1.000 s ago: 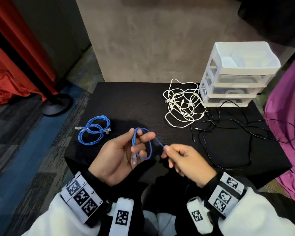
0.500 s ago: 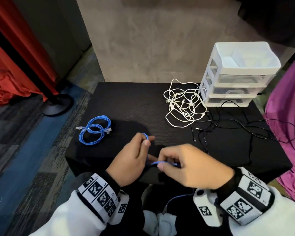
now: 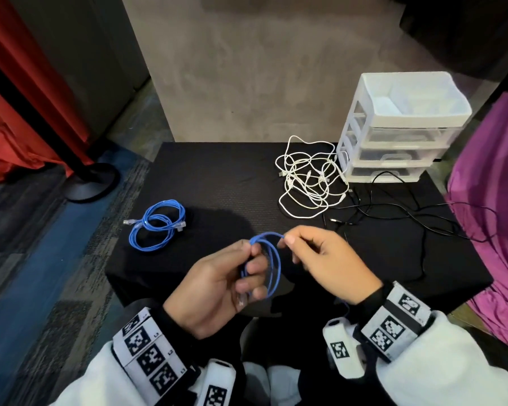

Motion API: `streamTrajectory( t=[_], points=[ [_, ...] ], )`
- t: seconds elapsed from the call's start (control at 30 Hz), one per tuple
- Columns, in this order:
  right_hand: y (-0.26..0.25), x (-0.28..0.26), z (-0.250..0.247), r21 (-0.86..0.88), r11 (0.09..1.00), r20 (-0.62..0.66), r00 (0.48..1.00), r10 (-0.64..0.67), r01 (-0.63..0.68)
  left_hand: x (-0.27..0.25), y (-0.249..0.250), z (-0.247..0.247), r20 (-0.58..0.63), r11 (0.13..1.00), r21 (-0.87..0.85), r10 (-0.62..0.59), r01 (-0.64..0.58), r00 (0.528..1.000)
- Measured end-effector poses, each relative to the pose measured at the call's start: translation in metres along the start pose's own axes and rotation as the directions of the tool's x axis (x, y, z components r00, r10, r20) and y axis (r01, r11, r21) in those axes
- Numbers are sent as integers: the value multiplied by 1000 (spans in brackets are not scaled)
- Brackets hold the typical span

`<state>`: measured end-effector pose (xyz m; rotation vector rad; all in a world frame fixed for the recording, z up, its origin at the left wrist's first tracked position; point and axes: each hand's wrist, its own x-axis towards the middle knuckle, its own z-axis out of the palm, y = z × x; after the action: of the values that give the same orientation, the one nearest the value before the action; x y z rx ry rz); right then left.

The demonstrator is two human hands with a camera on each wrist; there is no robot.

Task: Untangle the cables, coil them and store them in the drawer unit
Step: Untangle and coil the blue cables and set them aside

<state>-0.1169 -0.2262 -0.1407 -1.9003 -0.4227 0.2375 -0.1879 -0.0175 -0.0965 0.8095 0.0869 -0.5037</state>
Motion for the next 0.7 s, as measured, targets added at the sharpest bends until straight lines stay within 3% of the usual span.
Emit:
streamTrajectory(
  t=[0.13, 0.2, 0.27, 0.37, 0.43, 0.5, 0.57, 0.63, 0.7],
  points=[
    [14, -21, 29, -56, 996, 108, 992, 68, -62, 5, 14, 4, -117, 982, -80, 163, -173, 980],
    [10, -35, 42, -130, 990, 210, 975, 77, -50, 11, 15, 1, -181, 960, 10, 275, -278, 944],
    [1, -45, 46, -194, 981, 292, 955, 45, 13, 18, 11, -4, -240, 925, 203, 365, -322, 900],
    [-16, -51, 40, -236, 965, 333, 942, -31, 115, 24, -3, -16, -266, 820, 512, 433, -255, 861],
    [-29, -48, 29, -246, 956, 327, 942, -75, 161, 23, -12, -23, -203, 685, 707, 434, -176, 878],
    [-38, -39, 17, -217, 958, 280, 952, -122, 187, 18, -18, -27, -167, 560, 825, 360, -69, 918],
    [-43, -28, 5, -172, 972, 205, 971, -123, 160, 13, -20, -24, -158, 624, 781, 198, 0, 967],
    [-43, -17, -3, -79, 992, 171, 982, -87, 101, 9, -19, -18, -61, 785, 619, 51, -2, 997],
    [-39, -10, -6, -81, 992, 127, 988, -83, 94, 6, -14, -12, 19, 881, 473, 11, -19, 1000]
  ],
)
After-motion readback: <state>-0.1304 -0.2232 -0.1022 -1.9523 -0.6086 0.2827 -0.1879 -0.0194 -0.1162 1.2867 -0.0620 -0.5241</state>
